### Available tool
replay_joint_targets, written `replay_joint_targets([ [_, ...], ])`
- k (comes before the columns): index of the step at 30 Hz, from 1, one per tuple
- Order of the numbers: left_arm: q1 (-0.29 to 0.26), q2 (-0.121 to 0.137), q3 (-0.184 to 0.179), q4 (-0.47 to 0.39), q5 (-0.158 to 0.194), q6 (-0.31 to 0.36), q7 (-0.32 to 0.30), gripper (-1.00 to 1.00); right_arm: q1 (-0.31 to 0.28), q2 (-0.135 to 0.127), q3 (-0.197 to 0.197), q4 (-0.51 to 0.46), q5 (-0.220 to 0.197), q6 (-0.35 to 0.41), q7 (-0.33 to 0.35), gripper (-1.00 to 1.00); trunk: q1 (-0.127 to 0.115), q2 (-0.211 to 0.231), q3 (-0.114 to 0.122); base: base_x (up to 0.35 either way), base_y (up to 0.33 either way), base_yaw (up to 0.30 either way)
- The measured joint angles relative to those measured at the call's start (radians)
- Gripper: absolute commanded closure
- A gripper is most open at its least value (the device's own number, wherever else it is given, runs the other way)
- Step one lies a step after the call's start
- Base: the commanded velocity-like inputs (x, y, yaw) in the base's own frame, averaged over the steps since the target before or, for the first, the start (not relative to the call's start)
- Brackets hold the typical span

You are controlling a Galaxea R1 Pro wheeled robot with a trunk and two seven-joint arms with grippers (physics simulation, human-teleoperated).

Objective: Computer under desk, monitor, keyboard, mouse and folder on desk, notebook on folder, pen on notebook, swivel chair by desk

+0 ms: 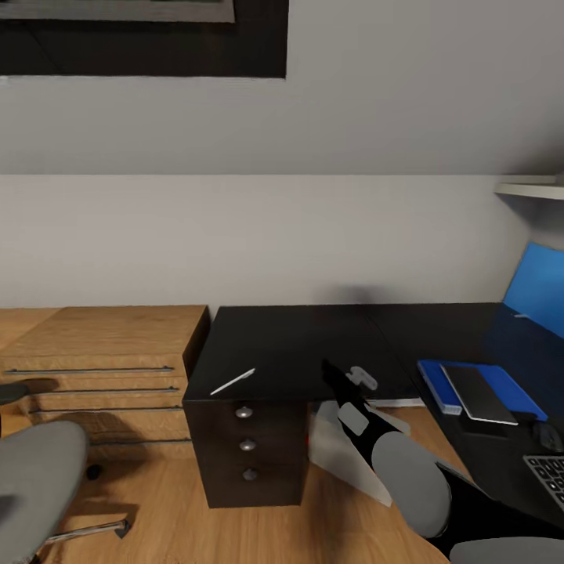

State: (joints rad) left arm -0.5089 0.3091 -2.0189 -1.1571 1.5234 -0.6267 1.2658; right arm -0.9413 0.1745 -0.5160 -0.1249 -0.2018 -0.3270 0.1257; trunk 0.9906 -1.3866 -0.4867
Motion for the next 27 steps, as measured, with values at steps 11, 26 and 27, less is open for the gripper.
replay_joint_targets([
  [11,0.0,-0.013,0.0,0.113,0.126,0.004,-0.179,-1.0,0.0,0.0,0.0,0.0,0.0,0.001,0.0,-1.0,0.0,0.0,0.0,0.0,0.0,0.277],
  [26,0.0,-0.014,0.0,0.145,0.211,0.005,-0.283,-1.0,0.0,0.0,0.0,0.0,0.0,0.001,-0.001,-1.0,0.0,0.0,0.0,0.0,0.0,0.271],
  [27,0.0,-0.014,0.0,0.146,0.212,0.005,-0.284,-1.0,0.0,0.0,0.0,0.0,0.0,0.001,-0.001,-1.0,0.0,0.0,0.0,0.0,0.0,0.276],
])
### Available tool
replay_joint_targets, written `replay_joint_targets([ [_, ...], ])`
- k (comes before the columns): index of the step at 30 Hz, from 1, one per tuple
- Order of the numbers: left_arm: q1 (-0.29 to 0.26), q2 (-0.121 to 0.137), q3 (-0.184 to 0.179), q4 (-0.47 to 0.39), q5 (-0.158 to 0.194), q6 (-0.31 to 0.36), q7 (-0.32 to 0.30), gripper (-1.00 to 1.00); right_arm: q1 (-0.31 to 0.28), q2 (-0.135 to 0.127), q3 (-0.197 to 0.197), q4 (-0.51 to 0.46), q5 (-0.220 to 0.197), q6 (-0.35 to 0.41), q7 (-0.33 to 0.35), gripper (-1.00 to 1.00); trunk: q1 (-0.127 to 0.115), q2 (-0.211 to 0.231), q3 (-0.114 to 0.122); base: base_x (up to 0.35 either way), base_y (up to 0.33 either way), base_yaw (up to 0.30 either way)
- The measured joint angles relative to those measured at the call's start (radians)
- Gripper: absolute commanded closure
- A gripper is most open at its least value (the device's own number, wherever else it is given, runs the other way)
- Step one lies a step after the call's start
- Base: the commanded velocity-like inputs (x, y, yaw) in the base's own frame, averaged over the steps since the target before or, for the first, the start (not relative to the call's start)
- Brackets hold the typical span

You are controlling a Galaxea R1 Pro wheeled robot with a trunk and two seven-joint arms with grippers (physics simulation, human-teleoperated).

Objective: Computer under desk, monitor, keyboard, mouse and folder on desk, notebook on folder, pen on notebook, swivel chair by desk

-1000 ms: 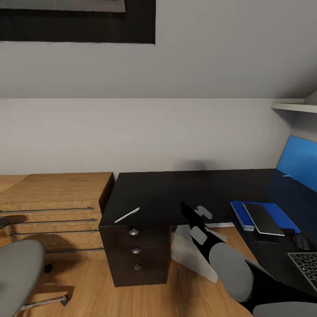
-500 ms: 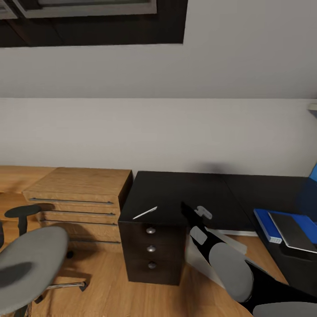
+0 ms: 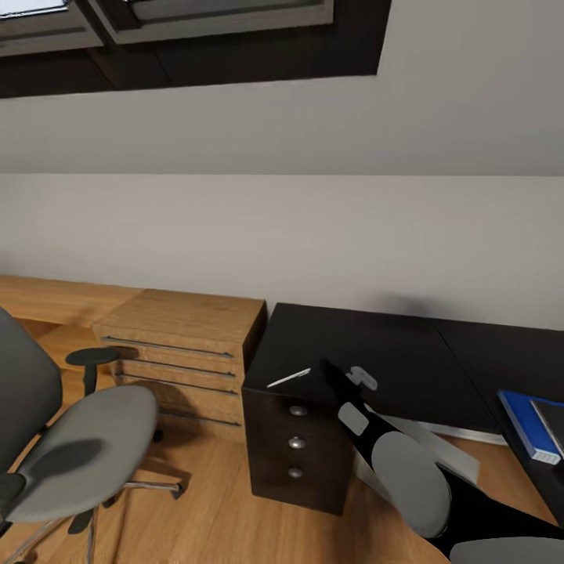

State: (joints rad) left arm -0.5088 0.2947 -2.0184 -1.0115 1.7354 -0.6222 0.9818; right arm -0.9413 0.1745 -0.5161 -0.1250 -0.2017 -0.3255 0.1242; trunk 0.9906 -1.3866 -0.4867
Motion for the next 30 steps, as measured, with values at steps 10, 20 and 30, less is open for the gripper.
replay_joint_targets([
  [10,0.0,0.0,0.0,0.001,0.002,0.0,-0.002,-1.0,0.0,0.0,0.0,0.0,0.0,0.0,0.0,-1.0,0.0,0.0,0.0,0.0,0.0,0.277],
  [20,0.0,-0.001,-0.001,0.001,0.002,0.0,-0.002,-1.0,0.0,0.0,0.001,-0.001,0.001,0.004,0.0,-1.0,0.0,0.0,0.0,0.0,0.0,0.101],
  [30,0.0,-0.002,-0.001,0.001,0.002,0.0,-0.002,-1.0,0.0,0.0,0.001,-0.002,0.001,0.007,0.003,-1.0,0.0,0.0,0.0,0.0,0.0,0.006],
])
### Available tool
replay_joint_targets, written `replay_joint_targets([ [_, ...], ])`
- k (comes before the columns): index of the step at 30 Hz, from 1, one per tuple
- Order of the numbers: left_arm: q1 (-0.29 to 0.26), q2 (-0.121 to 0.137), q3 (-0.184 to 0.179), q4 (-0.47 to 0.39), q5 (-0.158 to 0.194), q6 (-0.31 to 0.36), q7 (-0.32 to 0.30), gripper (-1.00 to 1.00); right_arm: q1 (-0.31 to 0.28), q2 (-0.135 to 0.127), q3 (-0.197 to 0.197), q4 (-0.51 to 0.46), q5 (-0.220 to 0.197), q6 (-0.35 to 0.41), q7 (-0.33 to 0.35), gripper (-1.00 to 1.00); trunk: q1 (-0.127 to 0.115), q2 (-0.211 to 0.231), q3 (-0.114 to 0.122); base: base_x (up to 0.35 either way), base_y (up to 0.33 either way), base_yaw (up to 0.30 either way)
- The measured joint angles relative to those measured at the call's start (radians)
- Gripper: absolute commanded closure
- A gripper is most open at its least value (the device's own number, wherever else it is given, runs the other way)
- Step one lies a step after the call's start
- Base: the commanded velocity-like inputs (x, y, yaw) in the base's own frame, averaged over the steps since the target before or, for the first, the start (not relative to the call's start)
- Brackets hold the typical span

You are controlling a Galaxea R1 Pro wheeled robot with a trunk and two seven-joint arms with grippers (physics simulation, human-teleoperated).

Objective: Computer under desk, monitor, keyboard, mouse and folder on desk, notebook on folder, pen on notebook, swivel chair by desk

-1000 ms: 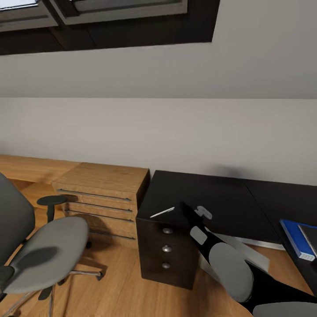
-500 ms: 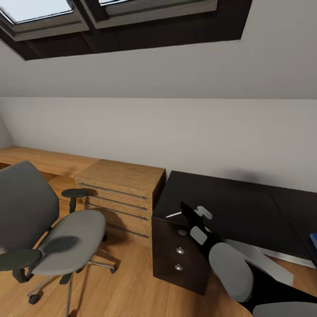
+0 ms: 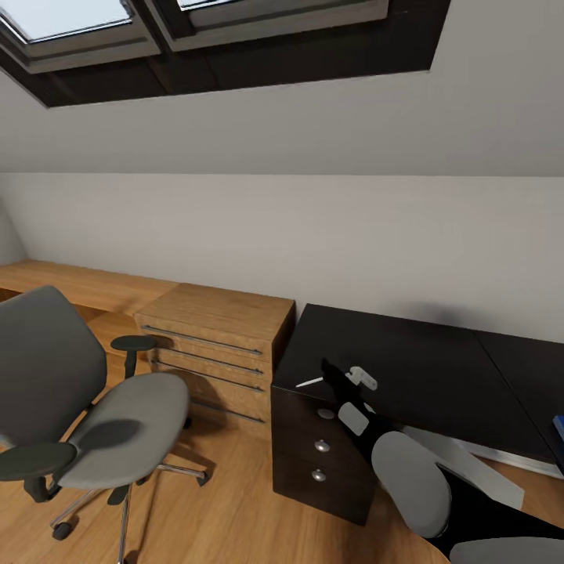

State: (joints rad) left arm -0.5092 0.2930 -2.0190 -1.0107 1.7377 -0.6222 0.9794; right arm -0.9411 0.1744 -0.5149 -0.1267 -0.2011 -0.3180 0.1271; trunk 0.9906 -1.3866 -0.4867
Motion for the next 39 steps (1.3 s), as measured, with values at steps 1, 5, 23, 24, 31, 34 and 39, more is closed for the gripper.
replay_joint_targets([
  [1,0.0,0.0,0.0,0.0,0.0,0.0,0.0,-1.0,0.0,0.0,0.0,0.0,0.0,0.0,0.0,-1.0,0.0,0.0,0.0,0.0,0.0,0.001],
  [5,0.0,-0.001,0.0,0.0,0.0,0.0,0.0,-1.0,0.0,0.0,0.0,0.0,0.0,-0.001,0.0,-1.0,0.0,0.0,0.0,0.0,0.0,0.0],
  [23,0.0,-0.006,0.0,0.0,0.001,0.0,0.001,-1.0,0.0,0.0,0.0,0.0,0.0,-0.016,0.002,-1.0,0.0,0.0,0.0,0.0,0.0,0.0],
  [24,0.0,-0.006,0.0,0.0,0.001,0.0,0.001,-1.0,0.0,0.0,0.0,0.0,0.0,-0.016,0.002,-1.0,0.0,0.0,0.0,0.0,0.0,0.0],
  [31,0.0,-0.006,0.0,0.0,0.0,0.0,0.001,-1.0,0.0,0.0,0.0,0.0,-0.005,-0.013,0.0,-1.0,0.0,0.0,0.0,0.0,0.0,0.0],
  [34,0.0,-0.006,0.0,-0.001,0.0,0.0,0.001,-1.0,0.0,0.0,0.0,0.0,-0.004,-0.013,-0.001,-1.0,0.0,0.0,0.0,0.0,0.0,0.0],
  [39,0.0,-0.006,0.0,-0.009,0.0,-0.002,0.001,-1.0,0.0,0.0,0.0,0.0,0.008,-0.012,-0.003,-1.0,0.0,0.0,0.0,0.0,0.0,0.0],
])
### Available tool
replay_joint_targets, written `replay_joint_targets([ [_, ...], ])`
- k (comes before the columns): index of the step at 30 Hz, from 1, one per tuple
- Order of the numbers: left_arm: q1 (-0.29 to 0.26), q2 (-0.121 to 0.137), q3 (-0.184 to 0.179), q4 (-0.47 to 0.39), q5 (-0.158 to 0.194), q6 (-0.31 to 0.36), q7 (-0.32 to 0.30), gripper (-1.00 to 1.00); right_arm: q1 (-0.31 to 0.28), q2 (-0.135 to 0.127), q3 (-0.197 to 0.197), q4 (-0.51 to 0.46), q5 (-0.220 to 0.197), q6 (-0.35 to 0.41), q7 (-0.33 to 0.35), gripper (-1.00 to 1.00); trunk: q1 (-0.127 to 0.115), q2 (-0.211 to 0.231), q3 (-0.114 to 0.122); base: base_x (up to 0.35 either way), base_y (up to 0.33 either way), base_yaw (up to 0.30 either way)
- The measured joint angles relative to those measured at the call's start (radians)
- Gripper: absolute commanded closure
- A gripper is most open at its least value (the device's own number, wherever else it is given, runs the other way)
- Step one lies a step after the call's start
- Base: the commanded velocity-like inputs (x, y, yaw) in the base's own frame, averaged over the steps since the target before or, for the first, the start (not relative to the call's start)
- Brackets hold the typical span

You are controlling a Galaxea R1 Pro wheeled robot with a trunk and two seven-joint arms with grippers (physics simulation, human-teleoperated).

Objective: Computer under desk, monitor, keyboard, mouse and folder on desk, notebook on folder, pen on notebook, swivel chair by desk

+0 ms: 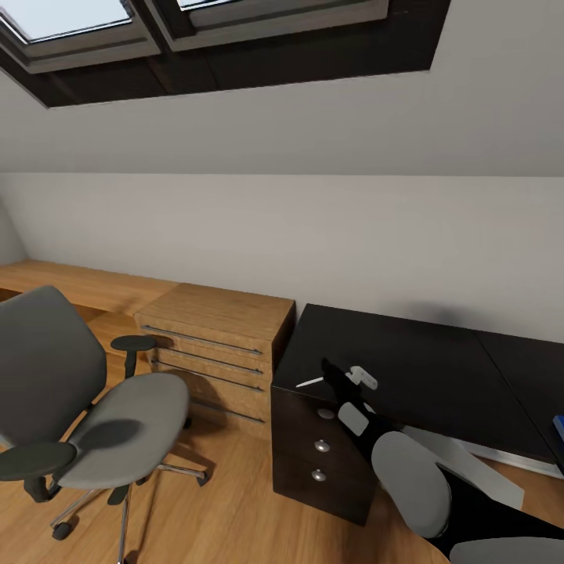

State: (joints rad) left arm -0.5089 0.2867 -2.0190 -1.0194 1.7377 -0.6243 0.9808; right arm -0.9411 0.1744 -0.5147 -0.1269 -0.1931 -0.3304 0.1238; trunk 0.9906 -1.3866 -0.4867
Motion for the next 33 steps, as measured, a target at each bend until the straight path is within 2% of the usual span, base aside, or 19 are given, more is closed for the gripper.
replay_joint_targets([
  [4,0.0,0.001,0.0,-0.002,-0.001,-0.001,0.001,-1.0,0.0,0.0,-0.001,0.0,0.035,-0.002,0.002,-1.0,0.0,0.0,0.0,0.0,0.0,0.0],
  [7,0.0,0.001,0.0,-0.011,-0.004,-0.001,0.002,-1.0,0.0,0.0,-0.001,0.0,0.036,-0.003,0.004,-1.0,0.0,0.0,0.0,0.0,0.0,0.0],
  [10,0.0,0.002,0.006,-0.079,-0.016,0.002,0.002,-1.0,0.0,0.0,-0.001,0.0,0.035,-0.013,0.006,-1.0,0.0,0.0,0.0,0.0,0.0,0.0],
  [13,0.0,0.0,0.011,-0.097,-0.04,0.006,0.001,-1.0,0.0,0.0,0.0,0.0,0.038,-0.022,0.005,-1.0,0.0,0.0,0.0,0.0,0.0,0.0],
  [17,0.0,-0.002,0.036,-0.122,-0.099,0.011,0.003,-1.0,0.0,0.0,0.005,-0.001,0.046,-0.025,0.001,-1.0,0.0,0.0,0.0,0.0,0.0,0.0],
  [18,0.0,-0.001,0.051,-0.131,-0.118,0.014,0.005,-1.0,0.0,0.0,0.007,-0.002,0.049,-0.025,0.0,-1.0,0.0,0.0,0.0,0.0,0.0,0.0],
  [19,0.0,0.0,0.092,-0.153,-0.16,0.029,0.011,-1.0,0.0,0.0,0.01,-0.005,0.052,-0.024,-0.003,-1.0,0.0,0.0,0.0,0.0,0.0,0.0],
  [21,0.0,0.003,0.143,-0.178,-0.205,0.06,0.023,-1.0,0.0,0.0,0.013,-0.007,0.054,-0.02,-0.011,-1.0,0.0,0.0,0.0,0.0,0.0,0.0],
  [26,0.0,0.019,0.278,-0.252,-0.312,0.207,0.083,-1.0,-0.004,0.0,0.016,-0.009,0.058,0.01,-0.077,-1.0,0.0,0.0,0.0,0.0,0.0,0.0],
  [29,0.0,0.025,0.358,-0.296,-0.359,0.293,0.121,-1.0,-0.006,0.0,0.019,-0.009,0.067,0.053,-0.14,-1.0,0.0,0.0,0.0,0.0,0.0,0.0],
  [33,0.0,0.026,0.458,-0.328,-0.393,0.379,0.149,-1.0,-0.01,0.0,0.031,-0.014,0.089,0.128,-0.249,-1.0,0.0,0.0,0.0,0.0,0.0,0.0],
])
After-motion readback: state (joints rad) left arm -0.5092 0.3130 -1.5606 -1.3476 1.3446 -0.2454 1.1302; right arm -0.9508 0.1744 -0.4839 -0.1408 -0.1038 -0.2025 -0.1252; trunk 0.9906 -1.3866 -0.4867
